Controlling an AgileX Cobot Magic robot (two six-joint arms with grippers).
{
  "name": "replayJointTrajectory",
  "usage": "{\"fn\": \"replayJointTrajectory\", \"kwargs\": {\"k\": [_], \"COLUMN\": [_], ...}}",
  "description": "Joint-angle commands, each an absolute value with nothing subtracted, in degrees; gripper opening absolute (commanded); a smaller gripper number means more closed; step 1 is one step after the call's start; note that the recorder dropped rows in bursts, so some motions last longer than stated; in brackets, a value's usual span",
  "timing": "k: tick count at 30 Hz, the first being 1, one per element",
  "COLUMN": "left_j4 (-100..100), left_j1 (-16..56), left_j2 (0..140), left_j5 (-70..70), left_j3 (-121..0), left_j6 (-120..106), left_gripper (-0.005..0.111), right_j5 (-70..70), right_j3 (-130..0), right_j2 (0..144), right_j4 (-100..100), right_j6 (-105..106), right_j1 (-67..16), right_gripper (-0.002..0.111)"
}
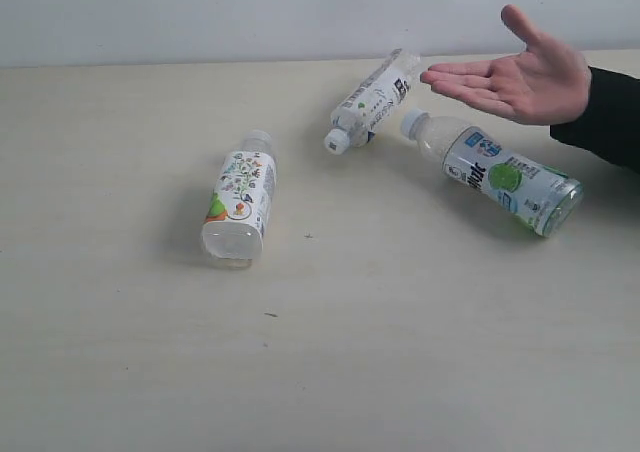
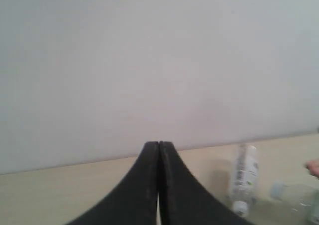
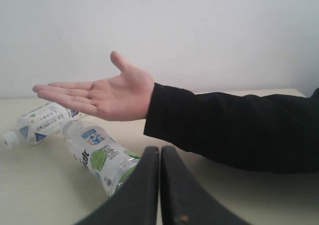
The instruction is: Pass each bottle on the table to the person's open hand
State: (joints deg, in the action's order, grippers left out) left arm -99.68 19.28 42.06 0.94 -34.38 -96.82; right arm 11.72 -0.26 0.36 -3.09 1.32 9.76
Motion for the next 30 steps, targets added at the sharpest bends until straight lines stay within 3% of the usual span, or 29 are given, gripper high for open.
{"fn": "replayJointTrajectory", "kwargs": {"k": [1,5,18,26,30], "left_j4": [-95.56,-96.04,-96.17,-67.34,-43.87], "left_j1": [19.45,19.45,19.45,19.45,19.66], "left_j2": [41.15,41.95,43.47,43.23,43.1], "left_j5": [-19.54,-29.92,-30.96,-17.63,-6.91], "left_j3": [-31.47,-30.64,-30.64,-30.64,-30.64], "left_j6": [-98.86,-101.86,-96.44,-66.66,-37.17], "left_gripper": [0.0,0.0,0.0,0.0,0.0], "right_j5": [11.49,11.49,11.49,11.49,11.49], "right_j3": [0.0,0.0,0.0,0.0,0.0], "right_j2": [0.0,0.0,0.0,0.0,0.0], "right_j4": [-2.86,-2.86,-2.97,-2.97,-2.97], "right_j6": [1.3,1.3,1.3,1.3,1.3], "right_j1": [10.03,10.03,10.03,10.03,10.03], "right_gripper": [0.001,0.001,0.001,0.001,0.001]}}
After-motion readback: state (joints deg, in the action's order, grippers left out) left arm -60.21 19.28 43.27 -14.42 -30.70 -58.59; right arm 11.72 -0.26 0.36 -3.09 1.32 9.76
